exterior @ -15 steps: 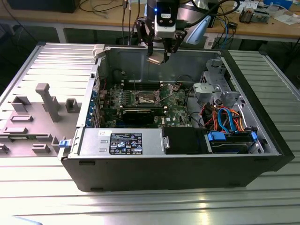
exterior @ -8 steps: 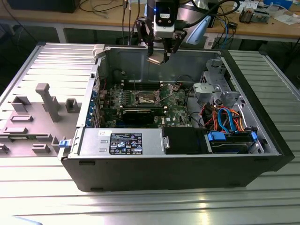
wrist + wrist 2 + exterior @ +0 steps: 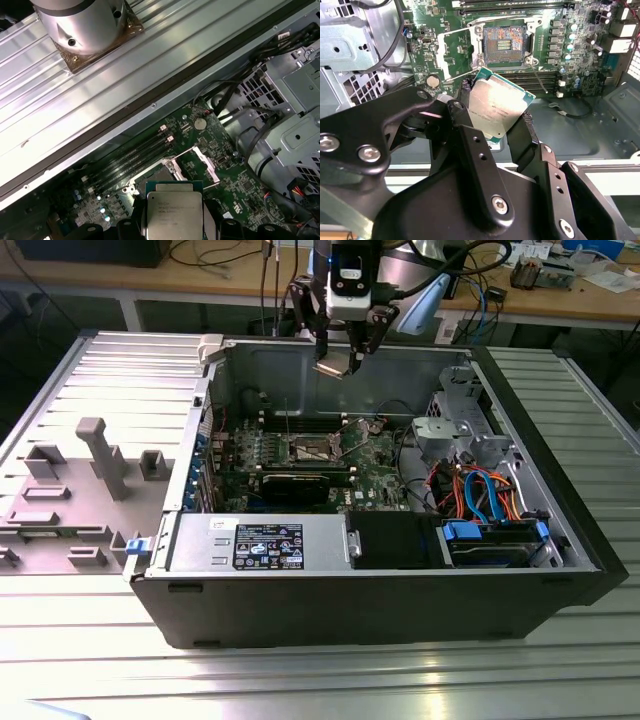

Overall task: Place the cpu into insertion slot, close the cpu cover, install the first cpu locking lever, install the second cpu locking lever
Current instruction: 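Place the cpu into insertion slot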

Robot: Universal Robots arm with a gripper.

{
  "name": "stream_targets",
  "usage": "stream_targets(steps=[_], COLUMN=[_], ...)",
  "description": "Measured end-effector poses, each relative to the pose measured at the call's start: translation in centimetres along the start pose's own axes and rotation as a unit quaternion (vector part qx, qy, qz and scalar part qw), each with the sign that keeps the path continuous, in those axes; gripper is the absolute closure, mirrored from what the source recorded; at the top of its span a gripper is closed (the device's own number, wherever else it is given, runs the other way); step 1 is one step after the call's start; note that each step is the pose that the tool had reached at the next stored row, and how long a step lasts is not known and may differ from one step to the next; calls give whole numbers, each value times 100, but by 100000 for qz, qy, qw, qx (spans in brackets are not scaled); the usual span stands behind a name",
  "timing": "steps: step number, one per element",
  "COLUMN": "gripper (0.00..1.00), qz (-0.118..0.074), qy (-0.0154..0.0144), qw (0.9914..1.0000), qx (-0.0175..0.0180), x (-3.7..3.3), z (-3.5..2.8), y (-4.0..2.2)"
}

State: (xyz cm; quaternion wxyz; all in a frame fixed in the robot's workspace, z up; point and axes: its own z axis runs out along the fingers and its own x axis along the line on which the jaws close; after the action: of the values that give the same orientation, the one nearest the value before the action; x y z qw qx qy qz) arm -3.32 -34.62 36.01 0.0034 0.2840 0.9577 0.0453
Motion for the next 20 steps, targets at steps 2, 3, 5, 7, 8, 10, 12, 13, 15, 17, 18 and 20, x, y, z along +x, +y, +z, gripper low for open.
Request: stream_targets(steps=[2, 3, 5, 7, 8, 10, 12, 13, 15, 17, 18, 20], gripper=[46, 46, 46, 46, 46, 46, 46, 46, 46, 46, 46, 46], qz=[144, 199, 390, 644, 718, 878, 1022, 1078, 1214, 1444, 1562, 1867], qy=[-14, -17, -32, -56, -62, -78, -92, -96, -107, -127, -138, -167], qw=[100000, 100000, 99999, 99998, 99997, 99996, 99995, 99994, 99993, 99989, 99988, 99982], qx=[-2, -3, -3, -8, -10, -15, -20, -16, -22, -30, -35, -34], x=[0, 0, 0, 0, 0, 0, 0, 0, 0, 0, 0, 0], z=[0, 0, 0, 0, 0, 0, 1, 0, 1, 1, 2, 2], y=[0, 0, 0, 0, 0, 0, 0, 0, 0, 0, 0, 0])
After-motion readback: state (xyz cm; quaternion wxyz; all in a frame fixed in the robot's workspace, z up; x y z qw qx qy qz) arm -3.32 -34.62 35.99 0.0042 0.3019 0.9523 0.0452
